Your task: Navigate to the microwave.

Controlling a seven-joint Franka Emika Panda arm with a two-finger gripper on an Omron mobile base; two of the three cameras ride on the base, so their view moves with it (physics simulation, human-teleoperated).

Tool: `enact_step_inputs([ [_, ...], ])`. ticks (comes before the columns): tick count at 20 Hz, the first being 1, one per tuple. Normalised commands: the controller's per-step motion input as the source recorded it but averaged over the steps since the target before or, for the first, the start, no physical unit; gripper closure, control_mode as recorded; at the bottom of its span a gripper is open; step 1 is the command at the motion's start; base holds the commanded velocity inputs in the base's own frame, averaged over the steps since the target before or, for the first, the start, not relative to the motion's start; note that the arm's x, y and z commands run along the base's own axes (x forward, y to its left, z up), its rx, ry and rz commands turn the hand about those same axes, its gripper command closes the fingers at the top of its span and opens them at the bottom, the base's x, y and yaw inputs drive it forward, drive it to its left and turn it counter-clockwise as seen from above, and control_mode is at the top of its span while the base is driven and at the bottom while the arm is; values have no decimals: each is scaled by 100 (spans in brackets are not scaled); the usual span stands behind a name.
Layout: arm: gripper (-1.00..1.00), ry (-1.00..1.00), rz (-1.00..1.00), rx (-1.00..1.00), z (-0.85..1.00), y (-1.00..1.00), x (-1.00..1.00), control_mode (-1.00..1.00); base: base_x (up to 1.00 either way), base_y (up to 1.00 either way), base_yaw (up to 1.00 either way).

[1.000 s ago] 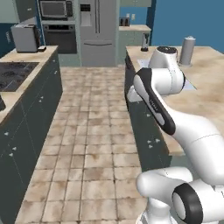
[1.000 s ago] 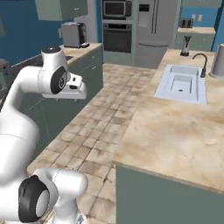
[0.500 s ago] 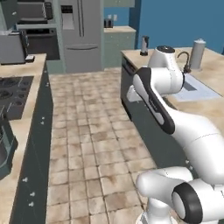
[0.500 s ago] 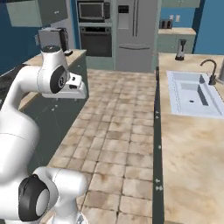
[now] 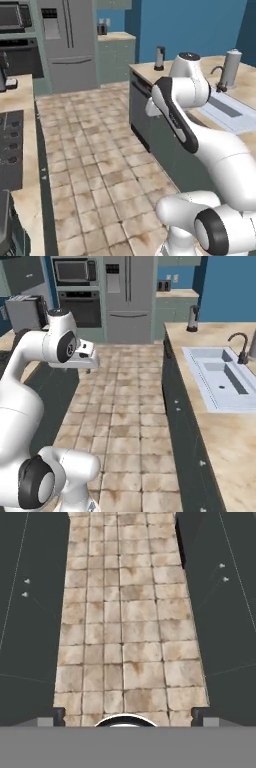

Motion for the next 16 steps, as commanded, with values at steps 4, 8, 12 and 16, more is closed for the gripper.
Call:
enact_step_inputs([
  [4, -100, 0, 0, 0, 0, 0, 0, 100, 100, 0, 3],
  [8, -100, 0, 0, 0, 0, 0, 0, 100, 100, 0, 18],
  [12, -100, 0, 0, 0, 0, 0, 0, 100, 100, 0, 16],
  [16, -100, 0, 0, 0, 0, 0, 0, 100, 100, 0, 12],
])
